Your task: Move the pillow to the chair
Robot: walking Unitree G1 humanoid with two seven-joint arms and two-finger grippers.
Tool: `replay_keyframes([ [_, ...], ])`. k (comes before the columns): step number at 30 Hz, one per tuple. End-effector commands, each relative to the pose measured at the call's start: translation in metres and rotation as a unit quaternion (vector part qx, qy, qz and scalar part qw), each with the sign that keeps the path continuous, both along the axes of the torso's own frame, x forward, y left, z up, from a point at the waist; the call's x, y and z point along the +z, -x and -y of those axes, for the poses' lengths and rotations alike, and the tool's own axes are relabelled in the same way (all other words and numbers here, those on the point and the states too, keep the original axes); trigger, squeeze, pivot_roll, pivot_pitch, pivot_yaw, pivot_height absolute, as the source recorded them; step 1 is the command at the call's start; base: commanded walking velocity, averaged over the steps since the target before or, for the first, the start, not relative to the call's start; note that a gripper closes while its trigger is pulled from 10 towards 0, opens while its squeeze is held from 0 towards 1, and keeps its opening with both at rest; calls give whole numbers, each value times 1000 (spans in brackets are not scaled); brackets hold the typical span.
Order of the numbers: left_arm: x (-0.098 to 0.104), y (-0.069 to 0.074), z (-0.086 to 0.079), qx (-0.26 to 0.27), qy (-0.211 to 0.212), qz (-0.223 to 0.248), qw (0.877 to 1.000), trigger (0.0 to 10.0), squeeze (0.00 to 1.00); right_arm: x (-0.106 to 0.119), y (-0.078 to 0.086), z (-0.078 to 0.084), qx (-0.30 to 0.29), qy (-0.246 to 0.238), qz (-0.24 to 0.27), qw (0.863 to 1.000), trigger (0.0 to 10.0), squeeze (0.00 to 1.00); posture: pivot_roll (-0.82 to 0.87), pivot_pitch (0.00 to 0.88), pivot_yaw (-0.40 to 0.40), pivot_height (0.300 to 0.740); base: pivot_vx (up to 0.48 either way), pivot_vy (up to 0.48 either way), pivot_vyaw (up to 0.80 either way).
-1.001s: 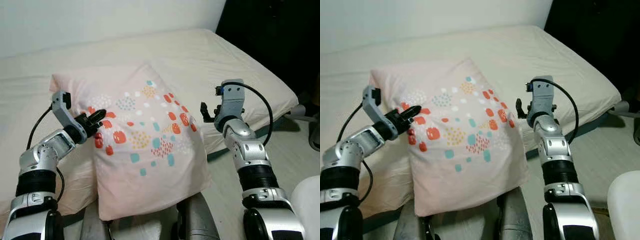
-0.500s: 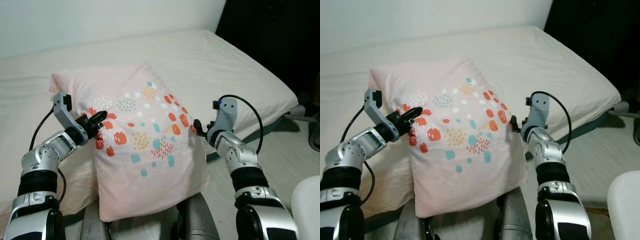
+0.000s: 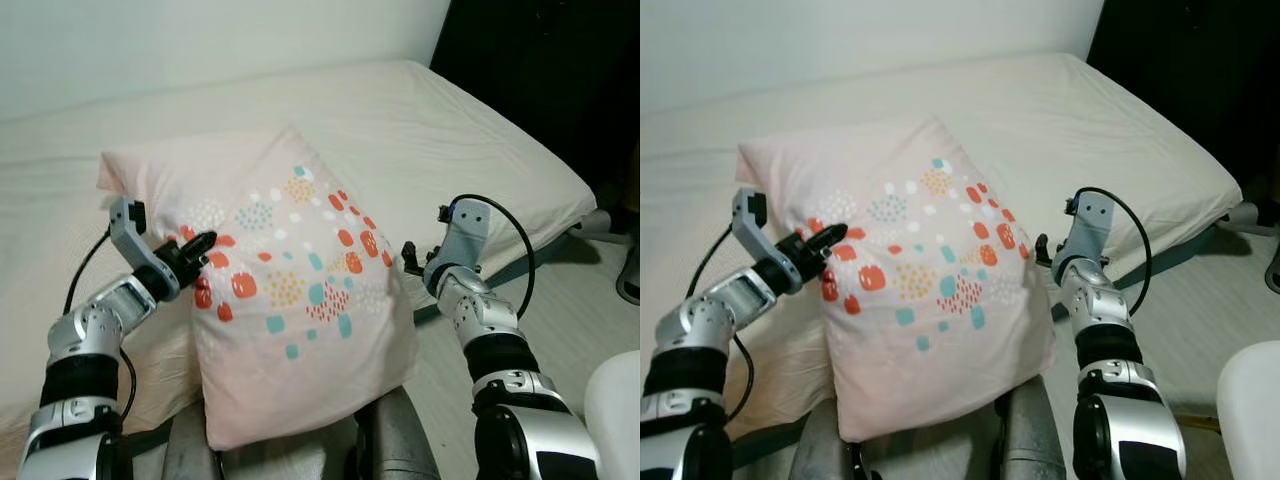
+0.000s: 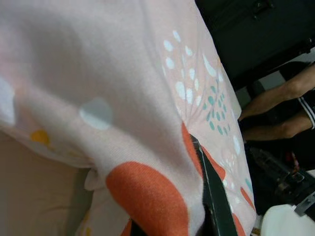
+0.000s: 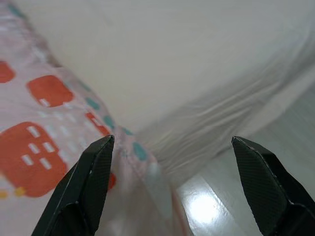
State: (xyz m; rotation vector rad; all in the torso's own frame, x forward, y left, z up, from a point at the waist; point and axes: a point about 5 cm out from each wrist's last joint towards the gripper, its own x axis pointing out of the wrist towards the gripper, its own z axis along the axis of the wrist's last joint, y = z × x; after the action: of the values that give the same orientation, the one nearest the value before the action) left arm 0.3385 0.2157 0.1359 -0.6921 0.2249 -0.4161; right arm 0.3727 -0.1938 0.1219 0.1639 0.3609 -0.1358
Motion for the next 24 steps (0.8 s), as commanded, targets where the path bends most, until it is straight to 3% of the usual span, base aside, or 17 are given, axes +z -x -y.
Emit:
replay_keyframes([
  [1,2,1,3,-2,-21,14,1000,0,0,-7,4,4,11,28,-2,1000,10000,0,-38,115,-18,574,0,0,0],
  [3,0,2,6,-4,-27,14,1000,0,0,-7,5,5,15,41,2,999,10000,0,-38,115,-17,574,0,0,0],
  [5,-6,2,14,-1,-44,13,999,0,0,-5,7,11,28,102,28,994,10000,0,-49,115,-13,574,0,0,0],
  [7,-8,2,16,4,-47,10,999,0,0,-5,8,12,31,117,39,992,10000,0,-49,115,-13,574,0,0,0],
  [11,-14,2,26,5,-57,2,998,0,0,-11,14,21,0,89,47,995,10000,0,-72,115,-2,574,0,0,0],
  [15,-17,0,43,-10,-53,-2,999,0,0,-21,22,42,-53,67,40,996,10000,0,-101,130,5,574,0,0,0],
  [24,-26,4,60,-24,-51,-10,998,0,0,-40,35,54,-40,40,24,998,10000,0,-120,143,13,574,0,0,0],
])
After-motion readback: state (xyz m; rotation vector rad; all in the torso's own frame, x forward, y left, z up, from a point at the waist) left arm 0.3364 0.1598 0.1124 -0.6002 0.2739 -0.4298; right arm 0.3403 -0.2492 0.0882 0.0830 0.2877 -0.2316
